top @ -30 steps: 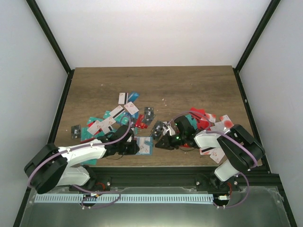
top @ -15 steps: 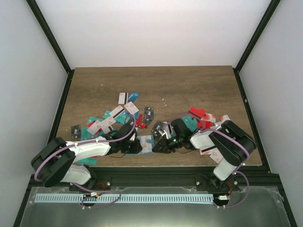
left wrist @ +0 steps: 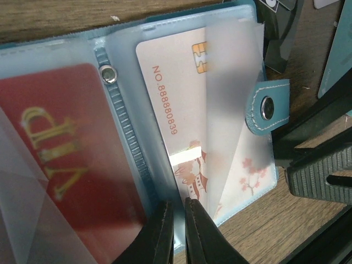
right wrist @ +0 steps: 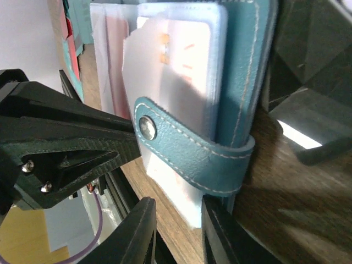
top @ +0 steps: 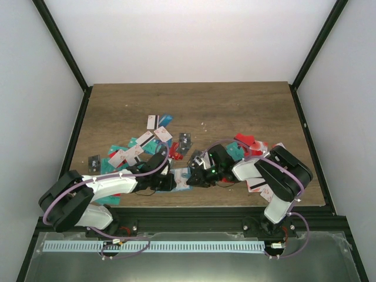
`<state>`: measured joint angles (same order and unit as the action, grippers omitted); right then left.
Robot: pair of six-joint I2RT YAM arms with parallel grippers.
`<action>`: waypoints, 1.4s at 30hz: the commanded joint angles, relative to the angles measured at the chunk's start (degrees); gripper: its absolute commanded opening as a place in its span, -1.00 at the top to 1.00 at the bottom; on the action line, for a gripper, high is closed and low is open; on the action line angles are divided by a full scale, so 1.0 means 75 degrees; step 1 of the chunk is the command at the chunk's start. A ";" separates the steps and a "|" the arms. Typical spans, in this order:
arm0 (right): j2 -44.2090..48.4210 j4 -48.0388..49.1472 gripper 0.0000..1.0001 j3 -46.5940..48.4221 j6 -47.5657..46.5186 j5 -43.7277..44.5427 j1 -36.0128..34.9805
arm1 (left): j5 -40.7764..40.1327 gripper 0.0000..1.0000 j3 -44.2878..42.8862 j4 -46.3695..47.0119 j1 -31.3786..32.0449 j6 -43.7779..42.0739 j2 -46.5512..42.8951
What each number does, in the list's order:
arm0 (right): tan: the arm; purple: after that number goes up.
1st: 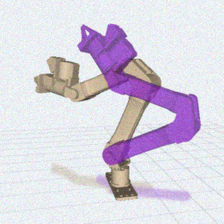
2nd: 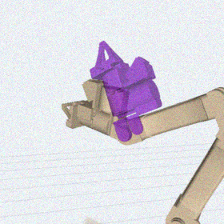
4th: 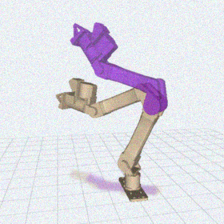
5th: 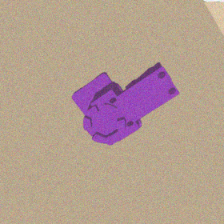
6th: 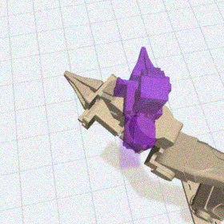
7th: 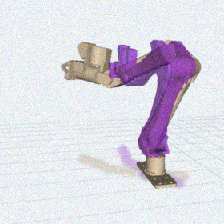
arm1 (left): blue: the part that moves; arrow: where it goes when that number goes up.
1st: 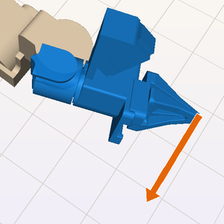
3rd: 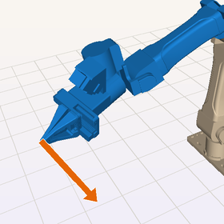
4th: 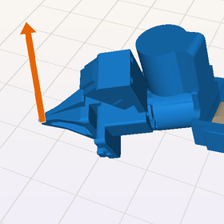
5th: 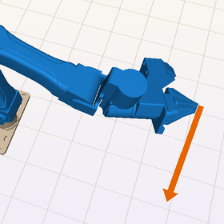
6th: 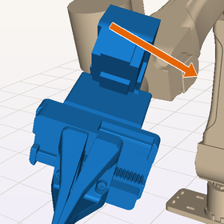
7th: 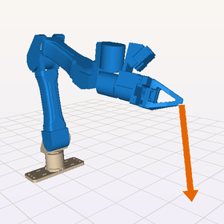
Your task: Put the credit cards into the card holder
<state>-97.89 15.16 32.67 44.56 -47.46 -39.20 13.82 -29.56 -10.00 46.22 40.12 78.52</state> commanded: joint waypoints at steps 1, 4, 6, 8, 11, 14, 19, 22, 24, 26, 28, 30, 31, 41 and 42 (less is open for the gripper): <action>-0.0017 -0.0491 0.43 0.0285 -0.0208 0.0381 -0.0075 | 0.0043 0.82 0.0039 -0.0050 -0.0028 -0.0199 -0.0063; 0.0120 -0.0619 0.35 0.0265 -0.0219 0.0469 -0.0069 | 0.0051 0.83 0.0090 -0.0012 -0.0022 -0.0182 -0.0063; 0.0148 -0.0612 0.32 0.0260 -0.0220 0.0455 -0.0070 | 0.0072 0.83 0.0098 0.0039 -0.0022 -0.0171 -0.0054; 0.0085 -0.0482 0.31 0.0229 -0.0196 0.0321 -0.0067 | 0.0090 0.84 0.0098 0.0083 -0.0023 -0.0172 -0.0037; -0.0108 -0.0170 0.32 0.0221 -0.0109 0.0077 -0.0070 | 0.0143 0.84 0.0098 0.0168 -0.0022 -0.0151 0.0021; -0.0195 0.0144 0.36 0.0194 -0.0016 -0.0150 -0.0076 | 0.0211 0.84 0.0098 0.0256 -0.0022 -0.0126 0.0062; -0.0003 0.0129 0.47 0.0256 -0.0134 -0.0226 -0.0109 | 0.0266 0.85 0.0066 0.0311 -0.0025 -0.0102 0.0072; 0.0083 -0.0051 0.52 0.0384 -0.0313 -0.0240 -0.0258 | 0.0266 0.85 0.0045 0.0331 -0.0023 -0.0070 0.0054; 0.0112 -0.0177 0.53 0.0477 -0.0406 -0.0218 -0.0378 | 0.0266 0.85 0.0051 0.0337 -0.0022 -0.0059 0.0043; 0.0131 -0.0351 0.53 0.0590 -0.0505 -0.0176 -0.0475 | 0.0267 0.85 0.0051 0.0337 -0.0028 -0.0053 0.0023; 0.0175 -0.0585 0.53 0.0731 -0.0638 -0.0044 -0.0548 | 0.0257 0.85 0.0074 0.0337 -0.0026 -0.0052 -0.0031; 0.0220 -0.0842 0.50 0.0870 -0.0758 0.0063 -0.0599 | 0.0235 0.85 0.0097 0.0307 -0.0022 0.0047 -0.0130; 0.0250 -0.0964 0.45 0.0925 -0.0816 0.0111 -0.0614 | 0.0207 0.85 0.0098 0.0278 -0.0027 0.0151 -0.0198; 0.0491 -0.2318 0.14 0.1499 -0.1102 0.0736 -0.0723 | -0.0062 0.83 0.0125 -0.0350 -0.0028 0.0453 -0.1136; 0.0516 -0.2465 0.12 0.1550 -0.1145 0.0833 -0.0726 | -0.0087 0.83 0.0151 -0.0390 -0.0027 0.0471 -0.1230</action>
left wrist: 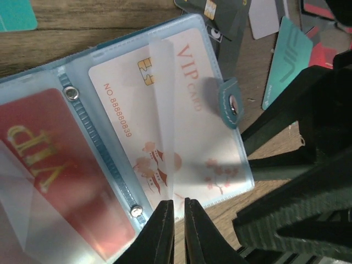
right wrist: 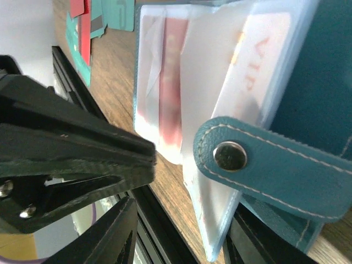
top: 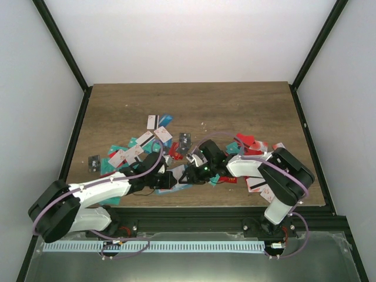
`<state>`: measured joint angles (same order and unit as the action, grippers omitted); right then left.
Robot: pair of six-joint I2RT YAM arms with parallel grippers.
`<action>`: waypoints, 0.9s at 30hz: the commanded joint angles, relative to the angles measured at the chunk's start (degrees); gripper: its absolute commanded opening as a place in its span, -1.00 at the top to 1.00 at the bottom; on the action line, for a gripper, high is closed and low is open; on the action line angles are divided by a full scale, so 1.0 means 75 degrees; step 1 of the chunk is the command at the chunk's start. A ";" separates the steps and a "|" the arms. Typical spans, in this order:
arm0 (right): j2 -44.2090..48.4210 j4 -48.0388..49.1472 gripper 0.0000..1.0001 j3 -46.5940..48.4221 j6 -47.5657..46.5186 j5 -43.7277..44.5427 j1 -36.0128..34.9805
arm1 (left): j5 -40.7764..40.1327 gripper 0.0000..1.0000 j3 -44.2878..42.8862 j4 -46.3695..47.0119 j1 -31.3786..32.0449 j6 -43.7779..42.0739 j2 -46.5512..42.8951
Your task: Put the credit cards into the card holder
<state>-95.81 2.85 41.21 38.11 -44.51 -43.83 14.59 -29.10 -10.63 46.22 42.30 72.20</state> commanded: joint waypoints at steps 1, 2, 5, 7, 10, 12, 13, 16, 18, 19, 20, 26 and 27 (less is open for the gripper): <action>0.0271 -0.0995 0.11 0.0482 -0.0323 0.0541 -0.0117 | -0.0213 0.83 0.0148 -0.0334 -0.0022 0.0202 -0.0479; 0.0296 -0.1134 0.10 0.0533 -0.0377 0.0626 -0.0121 | -0.0237 0.83 0.0187 -0.0355 -0.0025 0.0231 -0.0540; 0.0384 -0.1284 0.08 0.0626 -0.0439 0.0733 -0.0152 | -0.0243 0.83 0.0338 -0.0355 -0.0022 0.0275 -0.0642; 0.0389 -0.1279 0.08 0.0670 -0.0449 0.0709 -0.0175 | -0.0234 0.83 0.0412 -0.0324 -0.0028 0.0299 -0.0650; 0.0338 -0.1271 0.08 0.0769 -0.0506 0.0669 -0.0284 | -0.0245 0.83 0.0458 -0.0315 -0.0026 0.0306 -0.0656; 0.0292 -0.1254 0.07 0.0845 -0.0537 0.0623 -0.0380 | -0.0257 0.83 0.0453 -0.0338 -0.0022 0.0313 -0.0679; 0.0260 -0.1320 0.08 0.0926 -0.0570 0.0657 -0.0440 | -0.0258 0.83 0.0447 -0.0359 -0.0022 0.0318 -0.0701; 0.0154 -0.1586 0.07 0.1200 -0.0730 0.0836 -0.0617 | -0.0297 0.83 0.0445 -0.0435 -0.0027 0.0366 -0.0829; 0.0100 -0.1692 0.07 0.1346 -0.0807 0.0916 -0.0725 | -0.0363 0.83 0.0458 -0.0562 -0.0032 0.0419 -0.1008; 0.0063 -0.1751 0.07 0.1409 -0.0836 0.0960 -0.0770 | -0.0417 0.83 0.0467 -0.0642 -0.0023 0.0443 -0.1104; 0.0028 -0.1823 0.07 0.1488 -0.0874 0.1009 -0.0830 | -0.0480 0.83 0.0464 -0.0764 -0.0023 0.0486 -0.1216; -0.0241 -0.2157 0.03 0.1912 -0.1025 0.1286 -0.1117 | -0.1170 0.82 0.0535 -0.1848 -0.0023 0.0903 -0.2306; -0.0296 -0.2215 0.01 0.1975 -0.1042 0.1330 -0.1141 | -0.1267 0.82 0.0607 -0.1996 -0.0032 0.0999 -0.2526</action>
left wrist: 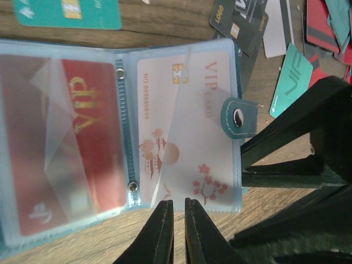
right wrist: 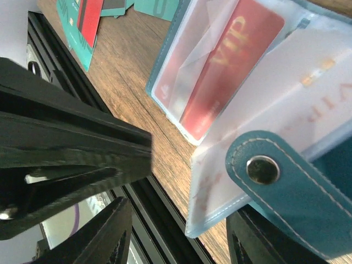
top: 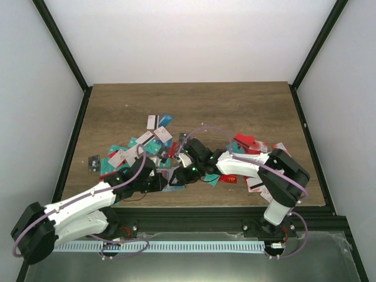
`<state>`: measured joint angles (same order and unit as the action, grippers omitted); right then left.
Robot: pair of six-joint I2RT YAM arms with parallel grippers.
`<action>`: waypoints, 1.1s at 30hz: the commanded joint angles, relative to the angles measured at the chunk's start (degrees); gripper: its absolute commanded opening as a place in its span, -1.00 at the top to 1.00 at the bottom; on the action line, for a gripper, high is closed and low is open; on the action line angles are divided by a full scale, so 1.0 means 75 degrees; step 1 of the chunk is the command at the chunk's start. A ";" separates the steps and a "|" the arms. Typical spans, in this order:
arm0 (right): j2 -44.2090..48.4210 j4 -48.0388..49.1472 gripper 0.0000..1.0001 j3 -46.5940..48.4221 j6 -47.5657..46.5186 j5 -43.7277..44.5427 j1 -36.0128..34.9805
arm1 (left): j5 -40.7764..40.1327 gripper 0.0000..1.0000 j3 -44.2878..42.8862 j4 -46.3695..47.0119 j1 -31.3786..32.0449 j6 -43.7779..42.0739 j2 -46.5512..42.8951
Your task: Put the credit cards into the card holder
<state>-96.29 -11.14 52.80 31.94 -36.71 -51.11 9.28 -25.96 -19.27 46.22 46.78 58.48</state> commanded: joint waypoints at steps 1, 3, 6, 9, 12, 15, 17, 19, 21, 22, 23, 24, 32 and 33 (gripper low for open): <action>-0.0279 -0.0406 0.00 0.0496 -0.0230 0.0326 -0.0194 | -0.0635 0.82 0.0243 -0.0984 -0.0033 0.0482 -0.0948; -0.0364 -0.0552 -0.04 0.0636 -0.0267 0.0465 -0.0232 | -0.0796 0.81 0.0340 -0.1270 -0.0050 0.0652 -0.1392; -0.0452 -0.0672 -0.07 0.0811 -0.0286 0.0627 -0.0273 | -0.1049 0.76 0.0448 -0.1621 -0.0081 0.0862 -0.1975; -0.0533 -0.0815 -0.11 0.0931 -0.0252 0.0832 -0.0276 | -0.1341 0.74 0.0502 -0.1801 -0.0135 0.1106 -0.2190; -0.0561 -0.0843 -0.13 0.0951 -0.0222 0.0984 -0.0282 | -0.1700 0.73 0.0513 -0.2044 -0.0335 0.1333 -0.1982; -0.0629 -0.0789 -0.15 0.0975 -0.0218 0.0995 -0.0280 | -0.1901 0.67 0.0553 -0.2283 -0.0504 0.1564 -0.1693; -0.0676 -0.0716 -0.15 0.0976 -0.0216 0.0963 -0.0279 | -0.2115 0.62 0.0575 -0.2425 -0.0604 0.1793 -0.1692; -0.0727 -0.0629 -0.15 0.0965 -0.0190 0.0928 -0.0276 | -0.2302 0.62 0.0626 -0.2495 -0.0772 0.2066 -0.1750; -0.0791 -0.0602 -0.15 0.0984 -0.0181 0.0924 -0.0282 | -0.2304 0.62 0.0673 -0.2418 -0.1082 0.2046 -0.1703; -0.0817 -0.0601 -0.15 0.0987 -0.0180 0.0949 -0.0276 | -0.2244 0.62 0.0697 -0.2324 -0.1228 0.1942 -0.1615; -0.0833 -0.0610 -0.15 0.0999 -0.0175 0.0948 -0.0272 | -0.2135 0.62 0.0730 -0.2197 -0.1375 0.1817 -0.1515; -0.0845 -0.0608 -0.15 0.0994 -0.0172 0.0974 -0.0280 | -0.1998 0.62 0.0782 -0.1985 -0.1492 0.1708 -0.1381; -0.0922 -0.0712 -0.14 0.1183 -0.0174 0.1104 -0.0277 | -0.1097 0.63 0.1160 -0.0571 -0.1791 0.1011 -0.0296; -0.0940 -0.0769 -0.14 0.1257 -0.0201 0.1103 -0.0284 | -0.1015 0.64 0.1163 -0.0482 -0.1793 0.0951 -0.0208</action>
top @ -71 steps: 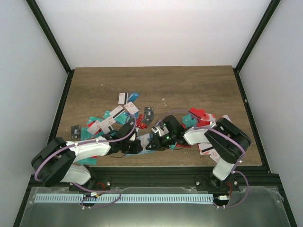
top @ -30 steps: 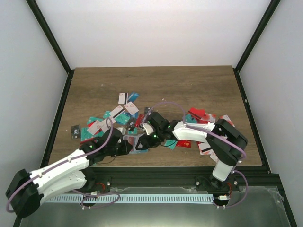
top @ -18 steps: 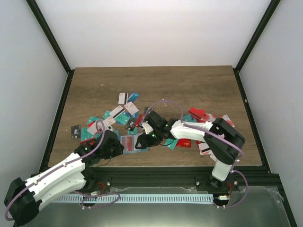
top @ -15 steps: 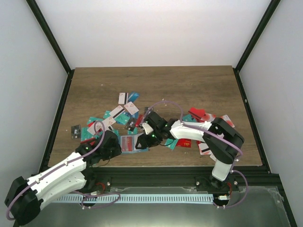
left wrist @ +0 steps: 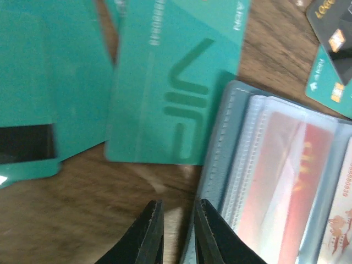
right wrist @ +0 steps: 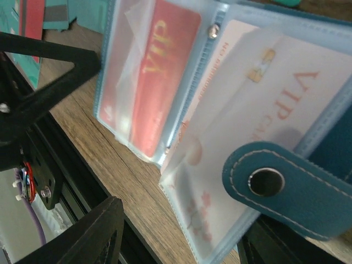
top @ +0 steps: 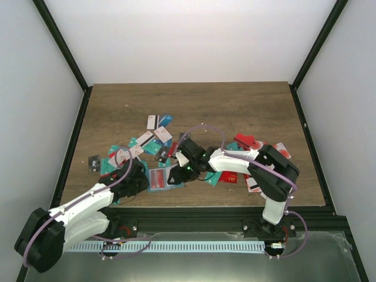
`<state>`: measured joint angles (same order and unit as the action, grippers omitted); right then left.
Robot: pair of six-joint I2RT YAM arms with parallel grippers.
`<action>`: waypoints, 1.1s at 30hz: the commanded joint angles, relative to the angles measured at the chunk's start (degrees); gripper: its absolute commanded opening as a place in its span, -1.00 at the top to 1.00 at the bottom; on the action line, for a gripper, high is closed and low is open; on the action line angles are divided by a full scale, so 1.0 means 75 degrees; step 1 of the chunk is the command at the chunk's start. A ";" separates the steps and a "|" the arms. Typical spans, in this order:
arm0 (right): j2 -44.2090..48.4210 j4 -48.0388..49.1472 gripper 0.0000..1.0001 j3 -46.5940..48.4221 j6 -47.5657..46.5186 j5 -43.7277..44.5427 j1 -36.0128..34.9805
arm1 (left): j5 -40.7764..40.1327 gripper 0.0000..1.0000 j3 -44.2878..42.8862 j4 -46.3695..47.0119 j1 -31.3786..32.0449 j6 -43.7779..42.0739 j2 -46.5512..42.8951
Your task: Put the credit cards into the card holder
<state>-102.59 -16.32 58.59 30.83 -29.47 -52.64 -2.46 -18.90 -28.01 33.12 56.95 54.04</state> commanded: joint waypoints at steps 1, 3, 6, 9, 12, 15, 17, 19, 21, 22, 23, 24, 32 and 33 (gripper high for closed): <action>-0.0145 -0.0129 -0.14 0.0575 -0.0074 0.0145 -0.0078 | 0.0646 0.66 0.0233 0.0809 -0.0046 -0.0475 0.0481; -0.0277 -0.0226 -0.14 0.0789 -0.0128 0.0150 -0.0080 | 0.0877 0.70 0.0235 0.1044 -0.0048 -0.0620 0.0698; -0.0512 -0.0461 -0.14 0.1170 -0.0200 0.0118 -0.0100 | 0.1183 0.73 0.0218 0.1374 -0.0043 -0.0781 0.1031; -0.0726 -0.0679 -0.14 0.1501 -0.0352 0.0146 -0.0189 | 0.1314 0.75 0.0177 0.1518 -0.0039 -0.0913 0.1159; -0.0877 -0.0860 -0.14 0.1768 -0.0490 0.0195 -0.0326 | 0.1344 0.75 0.0131 0.1574 -0.0037 -0.0992 0.1172; -0.1044 -0.1003 -0.13 0.1987 -0.0586 0.0193 -0.0415 | 0.1377 0.75 0.0107 0.1591 -0.0044 -0.1050 0.1177; -0.1152 -0.0981 -0.14 0.2044 -0.0583 0.0054 -0.0419 | 0.1392 0.75 0.0105 0.1554 -0.0044 -0.1050 0.1143; -0.1222 -0.0977 -0.14 0.2124 -0.0576 0.0002 -0.0422 | 0.1402 0.75 0.0079 0.1467 -0.0048 -0.1066 0.1035; -0.1196 -0.0965 -0.15 0.2190 -0.0591 0.0017 -0.0422 | 0.1386 0.75 0.0034 0.1324 -0.0043 -0.1064 0.0846; -0.1160 -0.0999 -0.15 0.2235 -0.0611 0.0080 -0.0422 | 0.1373 0.75 0.0010 0.1194 -0.0048 -0.1057 0.0728; -0.1098 -0.1065 -0.15 0.2283 -0.0632 0.0197 -0.0422 | 0.1348 0.75 -0.0038 0.1075 -0.0043 -0.1038 0.0605; -0.1033 -0.1111 -0.16 0.2310 -0.0652 0.0340 -0.0422 | 0.1312 0.74 -0.0105 0.0934 -0.0051 -0.1023 0.0477; -0.0261 -0.1354 -0.17 0.2130 -0.0677 0.1391 -0.0422 | 0.1462 0.73 -0.0394 0.0539 -0.0041 -0.0902 -0.0276; -0.0177 -0.1358 -0.18 0.2085 -0.0677 0.1452 -0.0422 | 0.1559 0.73 -0.0417 0.0609 -0.0046 -0.0906 -0.0273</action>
<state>-108.38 -25.39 73.60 26.52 -23.03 -55.48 7.31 -20.12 -22.65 32.88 49.93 52.95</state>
